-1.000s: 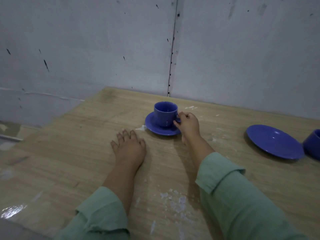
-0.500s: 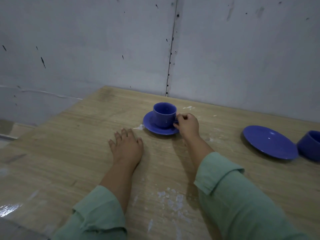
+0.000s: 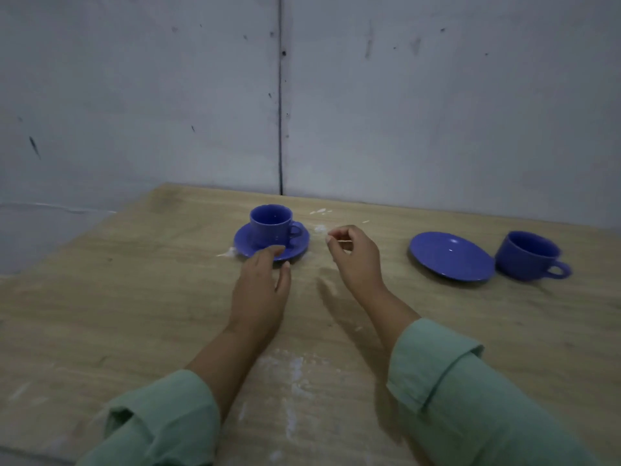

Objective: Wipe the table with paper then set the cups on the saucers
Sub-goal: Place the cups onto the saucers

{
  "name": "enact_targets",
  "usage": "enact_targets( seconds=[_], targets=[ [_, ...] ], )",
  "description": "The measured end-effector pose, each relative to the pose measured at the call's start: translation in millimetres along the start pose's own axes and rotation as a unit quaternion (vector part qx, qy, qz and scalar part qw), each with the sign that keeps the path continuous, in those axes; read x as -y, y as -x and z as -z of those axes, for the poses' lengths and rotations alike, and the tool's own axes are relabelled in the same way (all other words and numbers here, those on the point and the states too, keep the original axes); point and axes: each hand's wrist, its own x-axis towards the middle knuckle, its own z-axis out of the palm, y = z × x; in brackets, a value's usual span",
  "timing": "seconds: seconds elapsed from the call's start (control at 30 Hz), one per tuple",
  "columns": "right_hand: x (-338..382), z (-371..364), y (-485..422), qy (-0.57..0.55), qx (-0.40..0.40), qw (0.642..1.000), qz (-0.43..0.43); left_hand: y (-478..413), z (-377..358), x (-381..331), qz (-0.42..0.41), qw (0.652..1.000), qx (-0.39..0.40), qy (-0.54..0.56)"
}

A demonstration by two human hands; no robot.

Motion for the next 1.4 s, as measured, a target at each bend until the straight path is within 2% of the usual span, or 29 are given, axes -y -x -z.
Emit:
enact_targets(
  seconds=[0.17,0.3,0.43,0.5,0.6,0.67,0.8,0.97,1.1,1.3,1.4],
  targets=[
    [-20,70,20,0.035,-0.022,0.999,0.01,22,-29,-54,-0.029,0.991,0.128,0.033],
    [-41,129,31,0.077,-0.057,0.995,-0.027,39,-62,-96,-0.002,0.974,0.218,0.051],
    [-68,189,40,0.077,-0.138,0.982,-0.101,51,-104,-132,0.017,0.955,0.287,-0.076],
    [-79,211,42,0.051,-0.213,0.966,-0.136,54,-122,-143,0.031,0.948,0.293,-0.122],
    [-95,238,37,0.026,-0.341,0.923,-0.175,51,-141,-151,0.044,0.95,0.273,-0.147],
    [-106,251,30,0.004,-0.389,0.898,-0.205,45,-150,-152,0.056,0.953,0.263,-0.142],
    [-124,260,14,-0.039,-0.379,0.895,-0.232,32,-161,-151,0.06,0.954,0.254,-0.147],
    [-134,260,-6,-0.066,-0.392,0.895,-0.203,26,-169,-149,0.051,0.944,0.267,-0.187],
    [-142,261,-16,-0.086,-0.382,0.892,-0.225,28,-171,-146,0.04,0.94,0.272,-0.202],
    [-139,262,-20,-0.163,-0.387,0.875,-0.239,28,-172,-146,0.033,0.937,0.273,-0.216],
    [-129,258,-21,-0.193,-0.392,0.874,-0.215,29,-171,-146,0.034,0.936,0.274,-0.217]
  ],
)
